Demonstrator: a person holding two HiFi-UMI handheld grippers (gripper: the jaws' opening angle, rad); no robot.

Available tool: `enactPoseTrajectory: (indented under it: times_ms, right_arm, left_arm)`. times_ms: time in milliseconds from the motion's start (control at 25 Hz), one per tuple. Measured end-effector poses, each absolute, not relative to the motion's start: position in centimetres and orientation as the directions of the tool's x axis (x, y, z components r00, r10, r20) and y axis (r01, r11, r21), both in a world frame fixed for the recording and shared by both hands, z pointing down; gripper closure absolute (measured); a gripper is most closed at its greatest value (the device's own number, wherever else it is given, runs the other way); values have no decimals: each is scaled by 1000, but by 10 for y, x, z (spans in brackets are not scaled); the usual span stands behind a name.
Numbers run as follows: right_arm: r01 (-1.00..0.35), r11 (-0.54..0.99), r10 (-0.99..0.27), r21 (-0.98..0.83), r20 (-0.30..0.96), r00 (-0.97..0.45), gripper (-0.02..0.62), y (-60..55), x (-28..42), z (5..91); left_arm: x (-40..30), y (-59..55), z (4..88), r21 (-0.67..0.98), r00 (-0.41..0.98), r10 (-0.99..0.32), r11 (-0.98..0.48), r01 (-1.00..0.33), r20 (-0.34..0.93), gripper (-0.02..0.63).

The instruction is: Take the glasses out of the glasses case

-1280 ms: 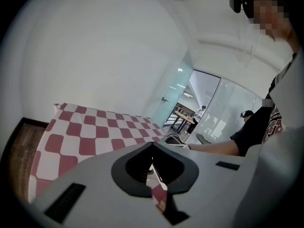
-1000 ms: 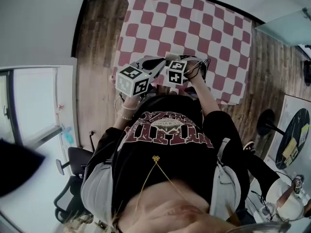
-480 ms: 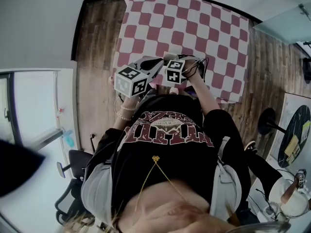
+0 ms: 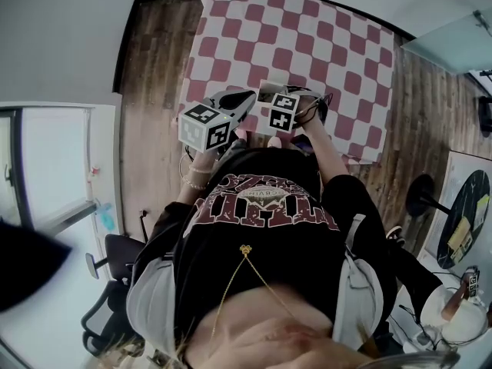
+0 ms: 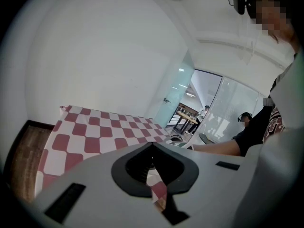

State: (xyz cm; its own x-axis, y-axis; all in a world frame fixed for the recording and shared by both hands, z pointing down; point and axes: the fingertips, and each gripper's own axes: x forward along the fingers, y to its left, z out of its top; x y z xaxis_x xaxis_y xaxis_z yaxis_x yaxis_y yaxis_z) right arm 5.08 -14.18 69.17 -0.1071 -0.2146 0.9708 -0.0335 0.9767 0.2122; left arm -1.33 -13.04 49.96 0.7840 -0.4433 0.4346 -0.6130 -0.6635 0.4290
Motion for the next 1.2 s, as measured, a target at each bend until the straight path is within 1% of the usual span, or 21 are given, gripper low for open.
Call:
enactPoseTrajectory:
  times_ms: [320, 800, 1200]
  right_arm:
    - [-46, 969, -246, 242, 959, -143, 563, -140, 53, 684]
    - [-129, 955, -286, 266, 940, -183, 563, -143, 58, 665]
    - [-170, 948, -302, 269, 929, -215, 563, -146, 60, 650]
  left_arm:
    - [-17, -129, 500, 433, 783, -451, -658, -616, 428, 606]
    - [-15, -129, 501, 431, 783, -432, -663, -612, 448, 606]
    - [-13, -130, 503, 433, 784, -428, -664, -610, 450, 606]
